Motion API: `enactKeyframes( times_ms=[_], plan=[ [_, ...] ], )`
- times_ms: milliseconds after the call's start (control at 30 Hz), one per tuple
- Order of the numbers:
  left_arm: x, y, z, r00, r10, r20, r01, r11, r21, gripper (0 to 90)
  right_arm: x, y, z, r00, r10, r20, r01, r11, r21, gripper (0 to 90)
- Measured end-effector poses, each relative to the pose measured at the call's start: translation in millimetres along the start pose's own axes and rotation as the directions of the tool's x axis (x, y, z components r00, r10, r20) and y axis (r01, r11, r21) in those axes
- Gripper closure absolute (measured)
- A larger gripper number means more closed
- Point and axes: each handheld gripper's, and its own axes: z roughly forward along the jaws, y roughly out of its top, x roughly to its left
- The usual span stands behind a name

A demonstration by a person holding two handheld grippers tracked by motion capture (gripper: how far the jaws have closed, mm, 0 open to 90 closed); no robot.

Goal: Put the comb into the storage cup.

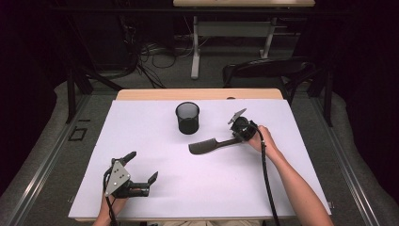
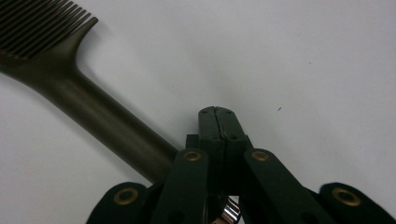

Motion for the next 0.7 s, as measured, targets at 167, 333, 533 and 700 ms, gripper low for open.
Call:
enactKeyframes(
  times_ms=[167,333,533,700],
  plan=[
    [-0.8,0.1,0.0,1.0,-0.004,0.002,0.004,1.0,-0.002,0.1,3.3,-2.6,-2.0,0.9999,0.009,-0.008,-0.009,1.0,-0.005,90.0],
    [-0.9,0.2,0.0,1.0,-0.004,0.005,0.004,1.0,-0.001,0.1,8.6,-6.1,-6.4,0.9996,0.022,-0.016,-0.022,1.0,-0.022,90.0],
    [-1.3,0.6,0.0,1.0,0.002,0.004,-0.002,1.0,0.0,0.1,14.1,-8.2,-8.0,0.9997,0.01,-0.022,-0.01,1.0,-0.013,90.0],
    [-0.8,0.3,-0.2,1.0,-0.003,0.002,0.003,1.0,-0.003,0.1,12.5,-9.6,-7.8,0.9995,0.018,-0.027,-0.018,1.0,-0.015,90.0]
  ],
)
